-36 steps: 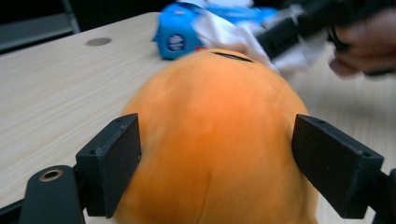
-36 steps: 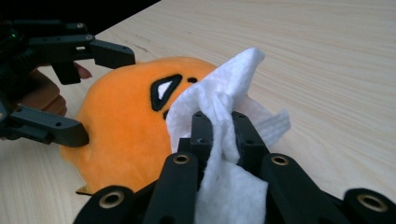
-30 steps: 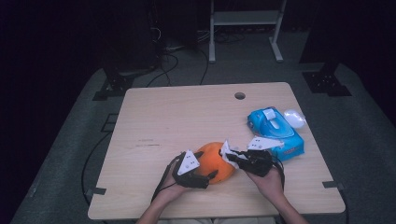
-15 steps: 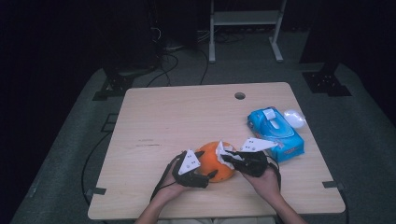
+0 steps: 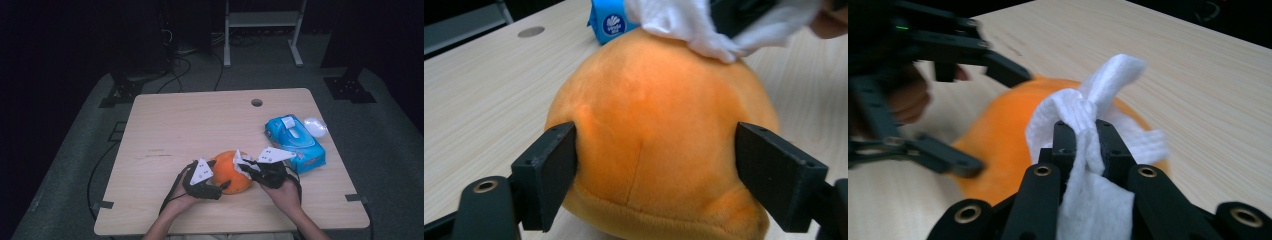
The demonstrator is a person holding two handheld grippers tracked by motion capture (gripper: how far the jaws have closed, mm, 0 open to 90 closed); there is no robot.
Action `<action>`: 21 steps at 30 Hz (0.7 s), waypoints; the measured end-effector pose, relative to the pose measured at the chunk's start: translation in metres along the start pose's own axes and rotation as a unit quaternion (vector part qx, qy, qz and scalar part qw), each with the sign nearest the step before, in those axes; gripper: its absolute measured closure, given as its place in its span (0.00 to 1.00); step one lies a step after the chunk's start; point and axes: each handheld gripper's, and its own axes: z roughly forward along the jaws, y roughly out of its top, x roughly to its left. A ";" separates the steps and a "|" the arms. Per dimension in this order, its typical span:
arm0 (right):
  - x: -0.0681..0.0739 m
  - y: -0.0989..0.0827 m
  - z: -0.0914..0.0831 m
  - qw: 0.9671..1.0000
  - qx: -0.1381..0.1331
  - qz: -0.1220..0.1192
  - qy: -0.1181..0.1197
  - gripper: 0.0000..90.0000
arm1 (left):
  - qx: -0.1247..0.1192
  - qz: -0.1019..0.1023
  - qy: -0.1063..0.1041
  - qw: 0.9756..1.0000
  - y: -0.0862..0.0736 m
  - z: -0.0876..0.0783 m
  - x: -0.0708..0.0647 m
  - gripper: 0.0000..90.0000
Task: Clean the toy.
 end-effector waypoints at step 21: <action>-0.002 -0.002 -0.003 1.000 0.008 -0.006 -0.002 0.90 | 0.007 -0.052 0.016 0.998 0.004 0.007 -0.003 0.11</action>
